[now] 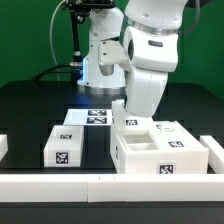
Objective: Assemble cabinet
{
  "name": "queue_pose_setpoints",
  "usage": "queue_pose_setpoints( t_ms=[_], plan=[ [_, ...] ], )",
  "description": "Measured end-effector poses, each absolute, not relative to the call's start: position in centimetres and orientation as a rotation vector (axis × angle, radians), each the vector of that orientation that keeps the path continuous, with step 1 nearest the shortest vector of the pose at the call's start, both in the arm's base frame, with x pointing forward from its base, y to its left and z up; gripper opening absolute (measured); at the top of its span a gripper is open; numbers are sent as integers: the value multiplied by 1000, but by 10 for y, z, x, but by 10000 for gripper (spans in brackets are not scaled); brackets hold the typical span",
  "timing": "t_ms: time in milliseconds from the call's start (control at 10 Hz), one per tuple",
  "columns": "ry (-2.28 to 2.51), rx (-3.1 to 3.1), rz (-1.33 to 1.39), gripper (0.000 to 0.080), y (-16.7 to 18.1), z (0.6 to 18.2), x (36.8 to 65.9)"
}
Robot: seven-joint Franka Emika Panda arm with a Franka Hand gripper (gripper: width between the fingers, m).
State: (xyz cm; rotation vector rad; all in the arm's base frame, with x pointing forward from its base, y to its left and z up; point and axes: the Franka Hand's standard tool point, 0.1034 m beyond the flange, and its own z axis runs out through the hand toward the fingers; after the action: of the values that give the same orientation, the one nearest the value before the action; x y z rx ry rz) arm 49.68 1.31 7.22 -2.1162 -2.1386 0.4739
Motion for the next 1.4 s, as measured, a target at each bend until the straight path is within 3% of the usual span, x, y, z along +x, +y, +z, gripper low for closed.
queue_pose_setpoints(
  t_ms=[200,700,1000,1400],
  plan=[
    [-2144,-2125,460,64,13,71,496],
    [-2320,-2256,131,64,16,66,503],
    [-2312,-2259,140,64,16,66,504],
    [-2276,-2327,118,64,26,71,533]
  ],
)
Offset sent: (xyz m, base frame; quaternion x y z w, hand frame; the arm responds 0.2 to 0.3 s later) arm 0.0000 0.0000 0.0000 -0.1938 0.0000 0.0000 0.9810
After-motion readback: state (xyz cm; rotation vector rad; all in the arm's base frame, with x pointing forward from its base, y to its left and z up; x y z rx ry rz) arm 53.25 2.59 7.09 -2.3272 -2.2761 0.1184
